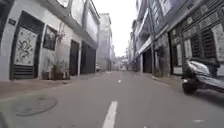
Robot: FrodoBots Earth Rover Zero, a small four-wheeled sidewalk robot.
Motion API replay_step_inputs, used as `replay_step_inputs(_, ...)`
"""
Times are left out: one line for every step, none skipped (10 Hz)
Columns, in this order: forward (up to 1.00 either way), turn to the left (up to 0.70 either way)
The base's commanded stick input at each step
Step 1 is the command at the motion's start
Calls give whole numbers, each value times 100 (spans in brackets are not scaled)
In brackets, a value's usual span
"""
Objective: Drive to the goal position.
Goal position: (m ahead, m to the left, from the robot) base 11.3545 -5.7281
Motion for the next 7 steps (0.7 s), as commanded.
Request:
replay_step_inputs(85, 0)
replay_step_inputs(85, 0)
replay_step_inputs(85, 0)
replay_step_inputs(85, 0)
replay_step_inputs(85, 0)
replay_step_inputs(85, 0)
replay_step_inputs(85, 0)
